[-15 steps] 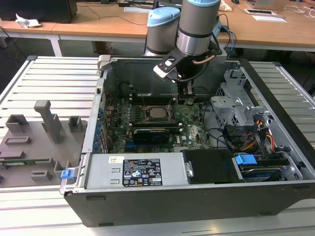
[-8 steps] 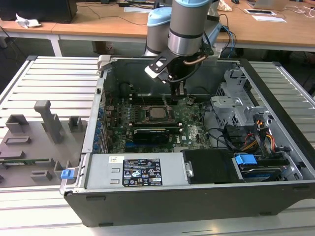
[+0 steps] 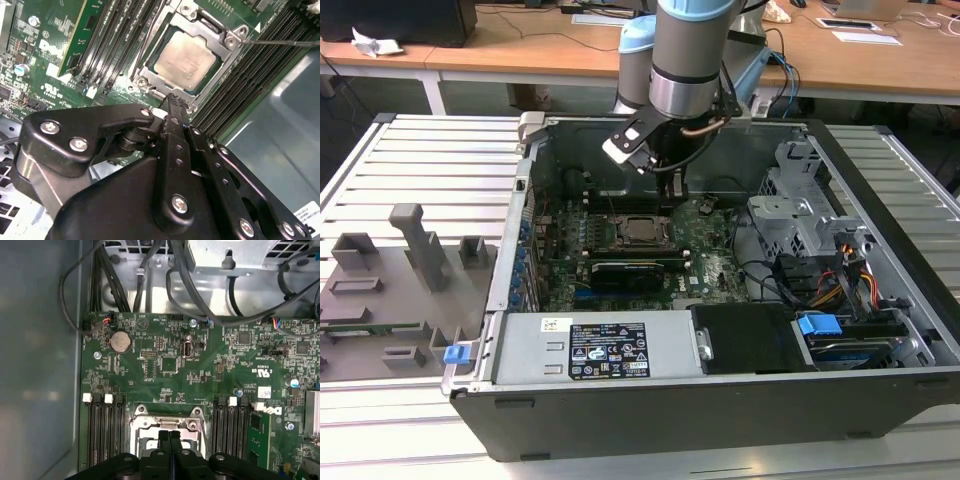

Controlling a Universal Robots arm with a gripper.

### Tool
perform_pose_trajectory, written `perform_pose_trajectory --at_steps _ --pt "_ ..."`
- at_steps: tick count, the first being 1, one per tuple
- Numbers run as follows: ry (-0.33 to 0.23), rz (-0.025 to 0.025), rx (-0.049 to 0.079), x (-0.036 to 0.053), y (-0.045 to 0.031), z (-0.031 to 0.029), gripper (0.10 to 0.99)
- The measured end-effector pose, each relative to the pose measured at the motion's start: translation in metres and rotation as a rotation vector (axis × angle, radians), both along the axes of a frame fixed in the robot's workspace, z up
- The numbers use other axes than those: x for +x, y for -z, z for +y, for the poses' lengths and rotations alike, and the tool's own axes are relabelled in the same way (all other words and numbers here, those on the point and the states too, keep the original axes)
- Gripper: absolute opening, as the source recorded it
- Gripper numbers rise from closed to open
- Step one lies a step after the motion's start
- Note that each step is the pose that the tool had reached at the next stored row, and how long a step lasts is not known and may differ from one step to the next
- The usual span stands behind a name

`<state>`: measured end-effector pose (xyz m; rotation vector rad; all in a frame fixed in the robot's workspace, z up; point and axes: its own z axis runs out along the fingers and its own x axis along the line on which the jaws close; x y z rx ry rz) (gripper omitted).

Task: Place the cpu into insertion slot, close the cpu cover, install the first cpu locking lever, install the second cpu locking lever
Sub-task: 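Close the cpu cover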

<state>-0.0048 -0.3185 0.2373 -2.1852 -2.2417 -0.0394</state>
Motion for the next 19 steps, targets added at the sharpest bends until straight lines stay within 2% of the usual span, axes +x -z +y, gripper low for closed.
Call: perform_pose_trajectory --at_steps 11,19 --pt "0.000 -0.0001 0.000 -0.0194 0.0002 0.0004 0.106" --pt "0.000 0.0000 0.000 -0.0233 0.0002 0.0004 0.106"
